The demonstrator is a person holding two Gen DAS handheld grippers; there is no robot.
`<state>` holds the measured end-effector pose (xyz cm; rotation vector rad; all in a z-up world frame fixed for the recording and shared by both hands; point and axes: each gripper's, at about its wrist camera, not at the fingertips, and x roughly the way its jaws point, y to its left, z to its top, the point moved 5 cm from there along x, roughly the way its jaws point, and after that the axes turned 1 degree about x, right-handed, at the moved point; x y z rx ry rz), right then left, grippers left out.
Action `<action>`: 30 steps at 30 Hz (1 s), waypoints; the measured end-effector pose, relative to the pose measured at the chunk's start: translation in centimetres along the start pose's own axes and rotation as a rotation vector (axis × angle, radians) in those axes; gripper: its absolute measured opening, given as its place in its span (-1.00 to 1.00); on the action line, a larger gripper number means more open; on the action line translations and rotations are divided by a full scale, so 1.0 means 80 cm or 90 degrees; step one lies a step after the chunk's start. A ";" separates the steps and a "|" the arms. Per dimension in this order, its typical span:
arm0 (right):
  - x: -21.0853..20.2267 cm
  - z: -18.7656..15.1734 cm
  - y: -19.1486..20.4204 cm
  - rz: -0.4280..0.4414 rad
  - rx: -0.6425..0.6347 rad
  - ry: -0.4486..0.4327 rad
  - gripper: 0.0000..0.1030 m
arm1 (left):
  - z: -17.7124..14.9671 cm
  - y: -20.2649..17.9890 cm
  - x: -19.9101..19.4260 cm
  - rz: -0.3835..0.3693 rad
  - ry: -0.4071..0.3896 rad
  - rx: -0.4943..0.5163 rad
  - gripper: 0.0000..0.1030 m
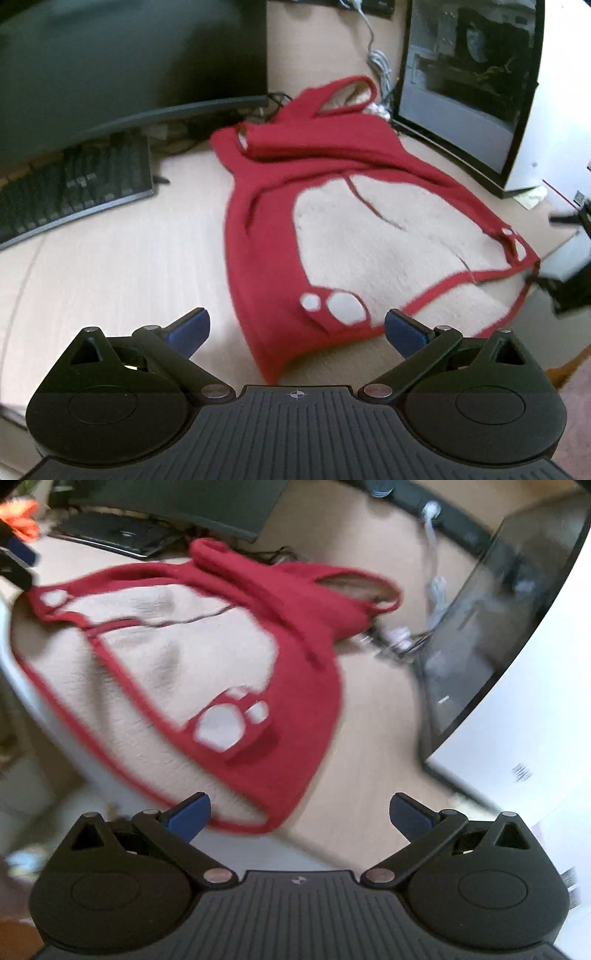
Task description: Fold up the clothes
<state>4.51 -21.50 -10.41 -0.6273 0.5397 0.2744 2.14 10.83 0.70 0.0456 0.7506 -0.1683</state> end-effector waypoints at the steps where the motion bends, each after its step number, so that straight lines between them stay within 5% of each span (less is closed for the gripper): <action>1: -0.002 0.009 -0.006 -0.044 -0.004 -0.023 1.00 | -0.002 -0.003 0.002 -0.003 0.005 -0.001 1.00; 3: -0.014 0.033 -0.027 -0.116 0.007 -0.079 1.00 | -0.009 -0.011 0.000 -0.012 0.014 0.007 1.00; 7: -0.036 0.068 -0.053 -0.145 0.025 -0.156 1.00 | -0.016 -0.014 0.009 0.038 0.013 0.027 1.00; 9: -0.028 0.061 -0.048 -0.132 -0.002 -0.144 1.00 | -0.018 -0.008 0.016 0.088 0.012 0.036 1.00; 16: 0.000 0.002 -0.015 -0.070 -0.023 -0.018 1.00 | -0.038 0.014 0.022 0.096 0.043 -0.008 1.00; 21: 0.004 0.015 -0.047 -0.145 -0.057 -0.054 1.00 | -0.013 0.038 0.017 0.172 0.007 0.014 1.00; 26: -0.024 0.068 -0.105 -0.076 0.042 -0.136 1.00 | 0.031 0.062 -0.006 0.235 -0.067 0.081 1.00; 30: -0.025 0.073 -0.117 -0.023 0.080 -0.155 1.00 | 0.055 0.071 -0.027 0.221 -0.096 0.115 1.00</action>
